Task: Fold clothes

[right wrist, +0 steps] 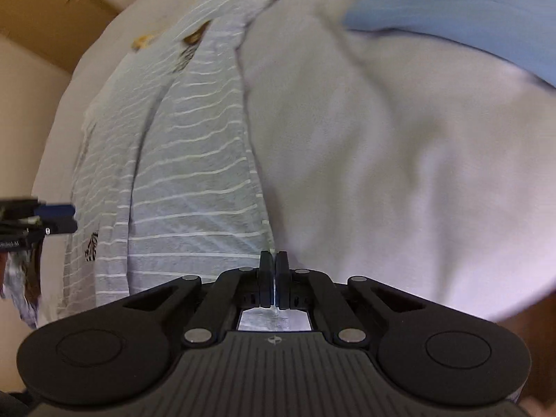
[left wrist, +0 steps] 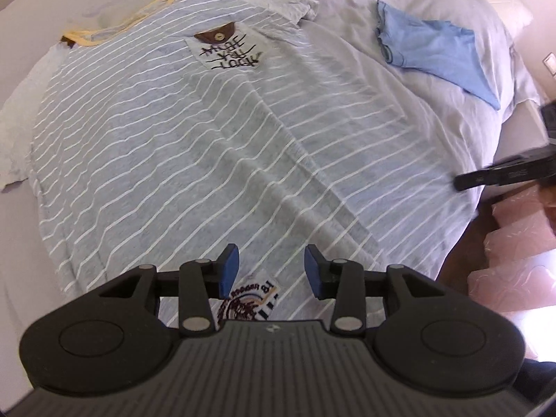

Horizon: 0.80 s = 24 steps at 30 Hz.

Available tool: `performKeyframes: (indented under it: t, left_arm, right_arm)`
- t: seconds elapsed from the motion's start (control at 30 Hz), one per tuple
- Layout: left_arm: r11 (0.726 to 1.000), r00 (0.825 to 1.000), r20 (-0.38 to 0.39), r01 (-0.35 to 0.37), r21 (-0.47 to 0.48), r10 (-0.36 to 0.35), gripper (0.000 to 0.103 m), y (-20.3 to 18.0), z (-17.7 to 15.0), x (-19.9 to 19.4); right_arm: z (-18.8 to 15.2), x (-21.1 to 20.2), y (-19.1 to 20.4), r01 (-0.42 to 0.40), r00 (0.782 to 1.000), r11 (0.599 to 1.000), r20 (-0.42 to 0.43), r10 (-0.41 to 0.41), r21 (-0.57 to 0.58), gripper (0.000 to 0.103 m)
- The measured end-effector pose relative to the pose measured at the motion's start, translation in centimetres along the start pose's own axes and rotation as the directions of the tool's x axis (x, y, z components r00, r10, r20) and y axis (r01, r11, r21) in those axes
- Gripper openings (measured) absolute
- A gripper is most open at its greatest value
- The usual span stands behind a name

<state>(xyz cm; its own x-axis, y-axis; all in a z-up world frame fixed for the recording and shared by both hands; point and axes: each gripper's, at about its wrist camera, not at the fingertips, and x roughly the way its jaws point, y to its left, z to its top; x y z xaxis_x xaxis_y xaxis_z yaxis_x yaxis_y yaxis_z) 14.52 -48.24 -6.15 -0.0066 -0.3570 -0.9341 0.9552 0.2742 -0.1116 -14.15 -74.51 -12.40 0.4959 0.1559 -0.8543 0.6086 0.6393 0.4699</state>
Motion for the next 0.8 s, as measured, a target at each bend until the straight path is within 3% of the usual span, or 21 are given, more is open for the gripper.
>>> performKeyframes:
  t: [0.13, 0.23, 0.37, 0.5, 0.57, 0.7, 0.77, 0.8]
  left_arm:
    - [0.998, 0.998, -0.022, -0.053, -0.04, 0.052, 0.038, 0.6, -1.3, -0.8]
    - [0.99, 0.994, -0.04, -0.106, -0.094, 0.103, 0.039, 2.2, -3.0, -1.7]
    - [0.968, 0.985, -0.063, -0.172, -0.181, 0.163, 0.044, 4.9, -5.7, -3.2]
    - [0.939, 0.974, -0.099, -0.224, -0.26, 0.205, 0.046, 8.1, -9.1, -3.7]
    - [0.918, 0.975, -0.106, -0.221, -0.33, 0.197, 0.046, 9.8, -11.0, -3.8]
    - [0.879, 0.983, -0.093, -0.18, -0.441, 0.155, 0.046, 11.8, -14.0, -3.7]
    - [0.862, 0.992, -0.074, -0.126, -0.491, 0.103, 0.044, 12.4, -15.1, -3.3]
    - [0.853, 0.996, -0.061, -0.088, -0.515, 0.066, 0.039, 12.7, -15.6, -3.0]
  right_arm:
    - [-1.0, -0.7, -0.6, 0.034, 0.999, 0.999, -0.01, -0.034, 0.005, 0.0]
    - [-0.3, -0.1, 0.3, 0.091, 0.995, 0.993, -0.035, -0.093, -0.074, 0.0]
    - [0.6, -0.6, 0.2, 0.211, 0.977, 0.967, 0.005, -0.212, -0.146, 0.0]
    - [0.7, -0.4, 0.6, 0.252, 0.967, 0.952, 0.017, -0.253, -0.175, 0.0]
    - [0.3, -0.4, 1.1, 0.257, 0.966, 0.949, 0.032, -0.256, -0.183, 0.002]
    - [-0.2, -0.4, 1.8, 0.254, 0.967, 0.95, 0.044, -0.25, -0.18, 0.032]
    - [-0.4, -0.3, 2.2, 0.262, 0.965, 0.95, 0.047, -0.258, -0.172, 0.031]
    - [-0.4, -0.2, 2.2, 0.263, 0.965, 0.951, 0.042, -0.26, -0.16, 0.032]
